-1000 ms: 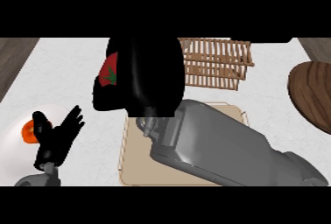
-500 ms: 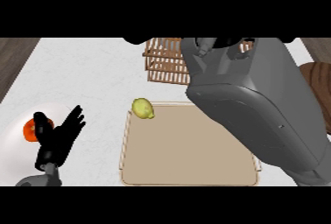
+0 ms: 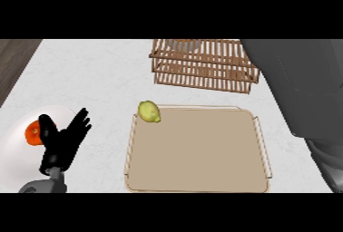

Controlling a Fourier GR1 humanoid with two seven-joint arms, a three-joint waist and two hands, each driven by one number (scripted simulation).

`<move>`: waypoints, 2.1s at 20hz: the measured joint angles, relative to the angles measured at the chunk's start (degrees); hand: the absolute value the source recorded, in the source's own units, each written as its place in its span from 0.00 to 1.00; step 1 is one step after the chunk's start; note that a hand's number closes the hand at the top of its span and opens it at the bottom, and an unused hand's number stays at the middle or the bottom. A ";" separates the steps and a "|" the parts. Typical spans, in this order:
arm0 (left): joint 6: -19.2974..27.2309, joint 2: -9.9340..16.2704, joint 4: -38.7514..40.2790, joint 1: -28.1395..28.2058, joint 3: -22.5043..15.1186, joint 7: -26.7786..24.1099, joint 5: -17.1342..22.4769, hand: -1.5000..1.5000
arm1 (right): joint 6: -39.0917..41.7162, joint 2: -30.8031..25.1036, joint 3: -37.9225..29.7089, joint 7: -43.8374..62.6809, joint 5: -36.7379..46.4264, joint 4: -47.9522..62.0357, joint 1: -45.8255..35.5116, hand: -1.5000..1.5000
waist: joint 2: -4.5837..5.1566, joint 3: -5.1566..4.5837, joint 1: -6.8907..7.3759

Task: Pick the tomato from the tray and place it in the tiered shelf

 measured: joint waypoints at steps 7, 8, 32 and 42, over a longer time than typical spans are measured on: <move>-0.32 0.03 2.01 -0.86 0.50 -1.29 -0.33 0.50 | 1.84 -1.77 -2.26 -8.58 -0.44 9.80 -0.49 1.00 | 0.14 -0.02 0.23; -0.02 -0.20 1.75 -0.88 0.26 -1.16 -0.63 0.50 | 1.93 -2.25 -2.56 -9.97 -0.34 10.65 -0.17 1.00 | 0.14 -0.01 0.22; 0.04 -0.69 -0.08 -1.04 0.27 0.51 -1.23 0.50 | -9.22 -1.82 -8.46 -31.01 4.97 37.72 -5.49 1.00 | 0.33 -0.02 0.78; -1.32 0.29 1.42 -1.55 1.59 -0.22 -0.38 0.50 | -18.27 -0.08 -14.70 -28.80 1.50 35.64 -4.74 0.00 | 0.23 0.00 0.52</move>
